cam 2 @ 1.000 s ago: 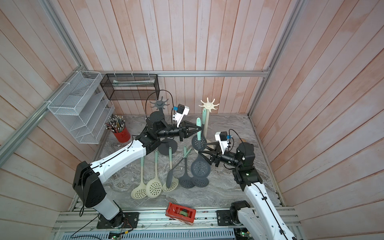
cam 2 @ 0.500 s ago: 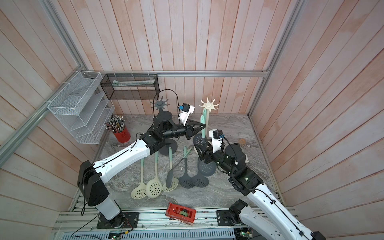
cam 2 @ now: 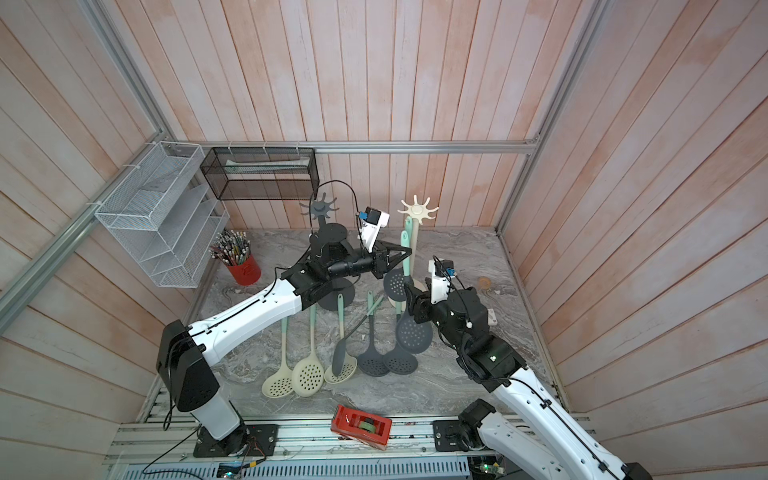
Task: Hang the skimmer on the kitchen utensil rack
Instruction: Pick up the skimmer from the center of the board.
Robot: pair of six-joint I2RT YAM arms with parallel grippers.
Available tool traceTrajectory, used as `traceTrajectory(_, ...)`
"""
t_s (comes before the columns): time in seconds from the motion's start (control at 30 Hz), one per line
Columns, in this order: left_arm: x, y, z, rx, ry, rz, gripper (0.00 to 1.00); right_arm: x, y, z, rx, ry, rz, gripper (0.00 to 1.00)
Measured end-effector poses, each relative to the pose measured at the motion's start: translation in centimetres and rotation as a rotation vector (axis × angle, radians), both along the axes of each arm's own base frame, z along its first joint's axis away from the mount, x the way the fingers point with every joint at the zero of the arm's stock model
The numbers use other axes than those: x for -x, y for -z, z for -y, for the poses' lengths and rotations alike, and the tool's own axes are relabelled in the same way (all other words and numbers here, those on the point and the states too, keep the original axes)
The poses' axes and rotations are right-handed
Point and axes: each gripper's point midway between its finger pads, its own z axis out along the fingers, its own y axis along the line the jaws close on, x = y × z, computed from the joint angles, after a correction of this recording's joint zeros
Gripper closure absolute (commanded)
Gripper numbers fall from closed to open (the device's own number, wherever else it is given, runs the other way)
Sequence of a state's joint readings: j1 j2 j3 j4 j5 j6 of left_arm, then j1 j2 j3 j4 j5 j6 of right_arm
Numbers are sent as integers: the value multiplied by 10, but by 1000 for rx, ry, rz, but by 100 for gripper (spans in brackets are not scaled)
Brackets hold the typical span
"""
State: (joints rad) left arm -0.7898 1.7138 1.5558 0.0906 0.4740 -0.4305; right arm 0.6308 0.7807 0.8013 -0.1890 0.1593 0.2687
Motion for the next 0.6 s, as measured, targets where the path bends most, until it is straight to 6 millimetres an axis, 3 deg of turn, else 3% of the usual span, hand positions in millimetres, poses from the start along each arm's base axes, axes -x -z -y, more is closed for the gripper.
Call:
traceTrajectory(0.43, 6, -6, 4, 16, 8, -18, 100, -9, 17, -6, 42, 3, -44, 60)
traceTrajectory(0.6, 4, -6, 4, 19, -4, -26, 100, -10, 15, -8, 43, 0, -40, 77)
